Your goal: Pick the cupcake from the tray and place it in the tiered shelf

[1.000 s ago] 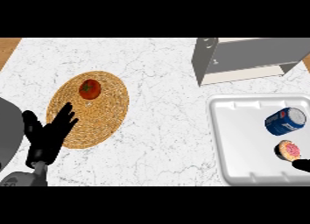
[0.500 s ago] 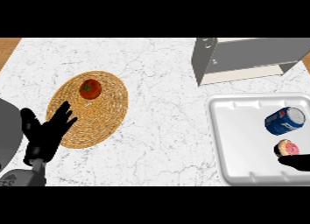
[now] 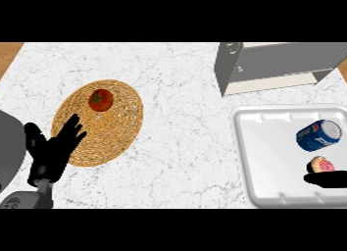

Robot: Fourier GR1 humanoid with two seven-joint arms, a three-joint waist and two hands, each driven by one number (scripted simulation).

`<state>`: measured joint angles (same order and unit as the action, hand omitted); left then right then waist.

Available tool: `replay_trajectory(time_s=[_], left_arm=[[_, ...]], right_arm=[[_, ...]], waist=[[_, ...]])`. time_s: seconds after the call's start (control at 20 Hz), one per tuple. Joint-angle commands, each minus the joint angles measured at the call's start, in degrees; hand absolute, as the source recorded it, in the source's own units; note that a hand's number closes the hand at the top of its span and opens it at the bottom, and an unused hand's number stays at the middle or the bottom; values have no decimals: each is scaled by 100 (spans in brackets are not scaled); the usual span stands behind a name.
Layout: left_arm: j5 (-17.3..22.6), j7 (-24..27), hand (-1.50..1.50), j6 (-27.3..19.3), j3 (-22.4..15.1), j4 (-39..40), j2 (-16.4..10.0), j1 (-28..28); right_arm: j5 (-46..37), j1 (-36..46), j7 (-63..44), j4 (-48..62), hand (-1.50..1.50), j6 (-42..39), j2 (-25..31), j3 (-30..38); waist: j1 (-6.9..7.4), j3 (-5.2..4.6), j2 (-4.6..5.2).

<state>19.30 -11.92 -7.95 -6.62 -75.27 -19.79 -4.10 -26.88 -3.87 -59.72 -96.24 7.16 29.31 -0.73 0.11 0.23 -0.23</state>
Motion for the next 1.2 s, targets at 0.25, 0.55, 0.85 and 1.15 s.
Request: replay_trajectory(time_s=[0.25, 0.55, 0.85, 1.15], left_arm=[[-215, -71, 0, 268, 213, 11, 138, 256], [-542, -473, 0, 61, 283, -785, 267, 519], [-544, -165, 0, 392, 352, -202, 358, 369], [-628, -366, 0, 421, 445, -333, 454, 289]], right_arm=[[-733, -21, 434, 635, -150, 291, -569, 161], [-941, 506, 881, 1287, -150, 402, -943, 318], [-496, 406, 1520, 1710, 150, -709, -794, -8], [-778, 401, 2215, 1997, 150, -104, -1154, 78]], waist=[[-13, -22, 21], [11, -21, 19], [25, -22, 33], [-2, -21, 22]])
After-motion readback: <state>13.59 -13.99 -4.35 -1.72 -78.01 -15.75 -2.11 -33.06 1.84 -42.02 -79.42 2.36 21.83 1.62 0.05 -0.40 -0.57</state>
